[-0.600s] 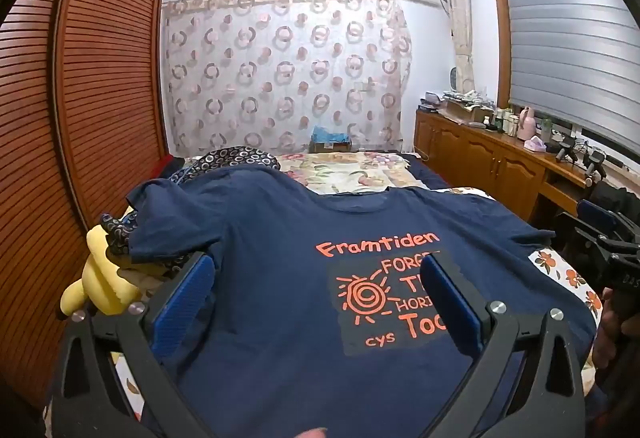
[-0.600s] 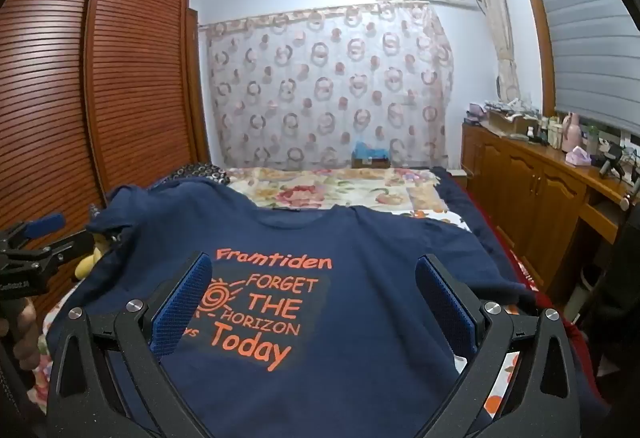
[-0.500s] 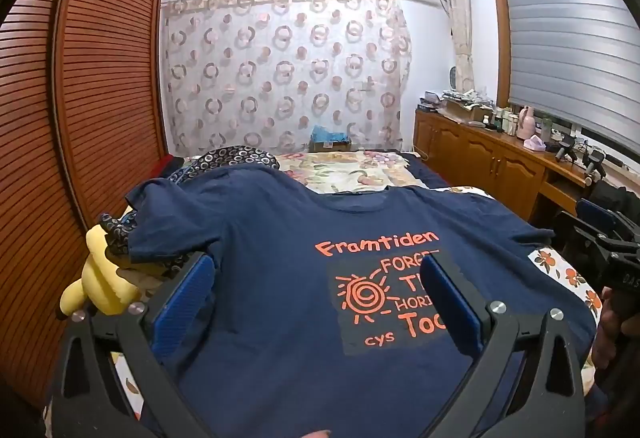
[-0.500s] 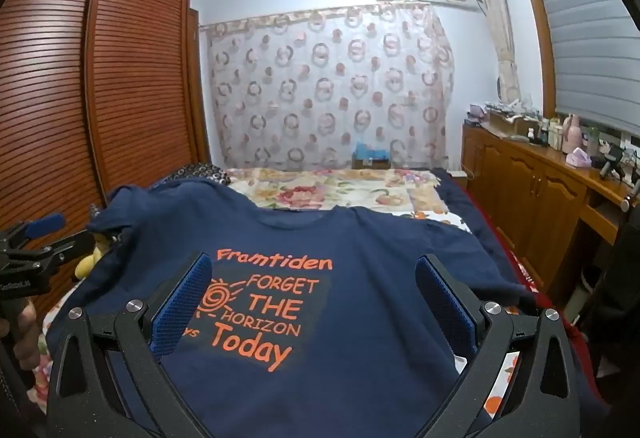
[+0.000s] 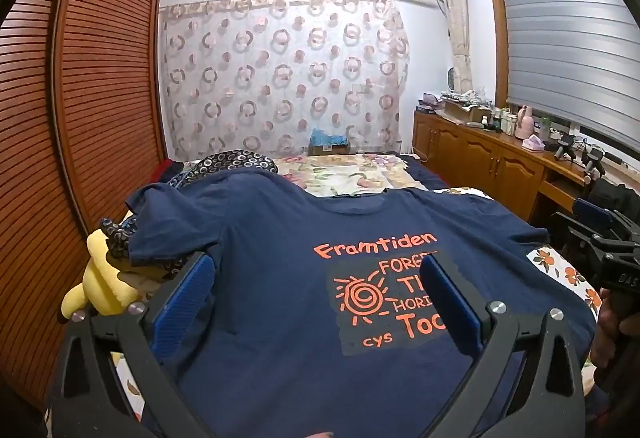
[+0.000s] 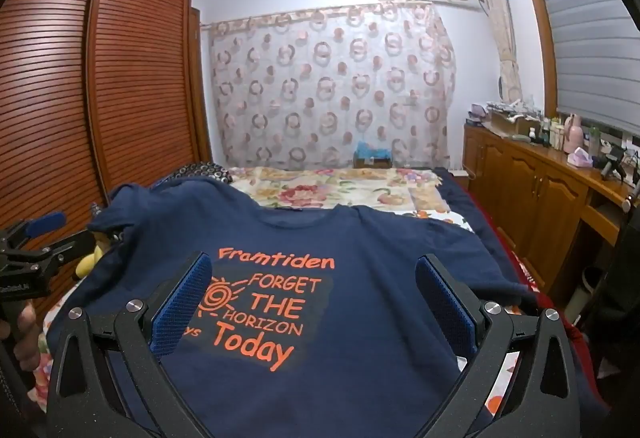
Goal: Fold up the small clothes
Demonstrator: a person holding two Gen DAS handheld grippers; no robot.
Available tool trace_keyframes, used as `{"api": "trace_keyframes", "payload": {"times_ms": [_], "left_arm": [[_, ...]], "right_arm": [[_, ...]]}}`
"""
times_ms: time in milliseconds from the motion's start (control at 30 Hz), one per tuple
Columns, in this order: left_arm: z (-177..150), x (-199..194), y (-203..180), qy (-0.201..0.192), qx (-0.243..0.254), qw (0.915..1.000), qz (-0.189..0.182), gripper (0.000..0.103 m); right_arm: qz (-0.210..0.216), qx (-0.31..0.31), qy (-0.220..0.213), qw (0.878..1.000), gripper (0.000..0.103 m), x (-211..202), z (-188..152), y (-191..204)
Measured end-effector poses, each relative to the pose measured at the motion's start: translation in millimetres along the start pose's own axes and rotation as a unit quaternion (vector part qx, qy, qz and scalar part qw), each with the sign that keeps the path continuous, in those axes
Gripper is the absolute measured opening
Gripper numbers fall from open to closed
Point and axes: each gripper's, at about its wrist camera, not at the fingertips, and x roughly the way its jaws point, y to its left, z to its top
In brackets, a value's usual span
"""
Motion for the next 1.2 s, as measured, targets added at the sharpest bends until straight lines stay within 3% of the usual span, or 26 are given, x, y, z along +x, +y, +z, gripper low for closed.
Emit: {"api": "trace_keyframes", "payload": {"times_ms": [1200], "left_arm": [[7.5, -4.7, -4.2, -0.009, 0.007, 0.9999, 0.002, 0.103]], "right_arm": [[0.0, 0.0, 0.0, 1.0, 0.103, -1.0, 0.3, 2.0]]}}
